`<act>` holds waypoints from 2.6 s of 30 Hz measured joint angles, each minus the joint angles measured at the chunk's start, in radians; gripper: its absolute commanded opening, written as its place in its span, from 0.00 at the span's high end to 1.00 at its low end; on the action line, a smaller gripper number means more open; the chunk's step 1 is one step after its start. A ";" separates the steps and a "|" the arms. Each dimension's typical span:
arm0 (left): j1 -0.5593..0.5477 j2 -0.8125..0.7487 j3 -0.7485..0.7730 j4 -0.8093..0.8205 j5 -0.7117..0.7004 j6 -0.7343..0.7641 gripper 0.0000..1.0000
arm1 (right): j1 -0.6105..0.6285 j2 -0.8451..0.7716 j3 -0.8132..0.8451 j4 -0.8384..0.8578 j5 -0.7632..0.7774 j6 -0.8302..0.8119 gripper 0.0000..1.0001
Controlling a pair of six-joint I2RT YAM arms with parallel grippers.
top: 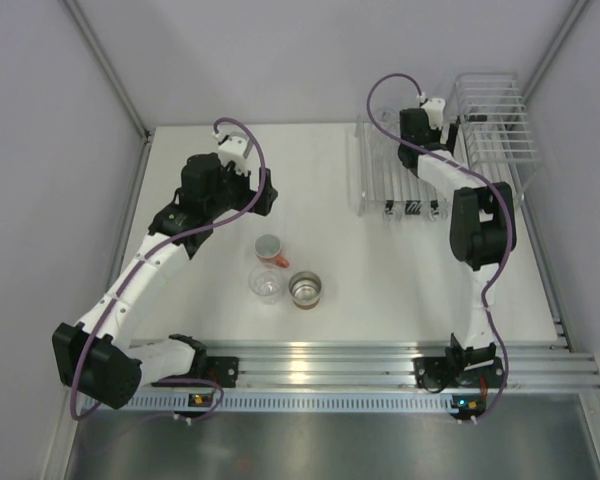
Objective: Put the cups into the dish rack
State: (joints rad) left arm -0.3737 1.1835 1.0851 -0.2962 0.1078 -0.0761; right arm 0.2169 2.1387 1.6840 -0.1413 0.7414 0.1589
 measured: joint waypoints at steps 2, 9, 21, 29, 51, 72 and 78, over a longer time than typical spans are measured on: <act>0.000 0.000 0.000 0.000 0.000 0.000 0.02 | -0.002 0.000 0.000 -0.002 -0.013 -0.003 0.01; 0.001 0.000 0.000 0.000 0.000 0.000 0.02 | -0.002 0.000 0.000 -0.001 -0.023 -0.003 0.01; 0.002 -0.005 0.000 0.000 0.002 0.000 0.02 | -0.002 -0.078 -0.068 0.009 0.018 -0.010 0.00; 0.002 -0.020 0.000 0.001 0.000 0.000 0.02 | 0.013 -0.220 -0.161 0.056 0.005 -0.026 0.00; -0.159 -0.169 -0.117 -0.070 -0.016 0.071 0.02 | 0.142 -0.850 -0.622 0.093 -0.475 0.044 0.01; -0.534 0.087 -0.147 -0.166 0.008 0.183 0.11 | 0.167 -1.214 -0.860 0.039 -0.500 0.070 0.01; -0.534 0.144 -0.147 -0.182 -0.003 0.183 0.15 | 0.167 -1.291 -0.880 0.036 -0.495 0.068 0.01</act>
State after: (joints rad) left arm -0.9077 1.3277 0.9382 -0.4782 0.1051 0.1070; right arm 0.3843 0.8474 0.8040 -0.1051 0.2462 0.2272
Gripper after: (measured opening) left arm 0.865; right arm 0.993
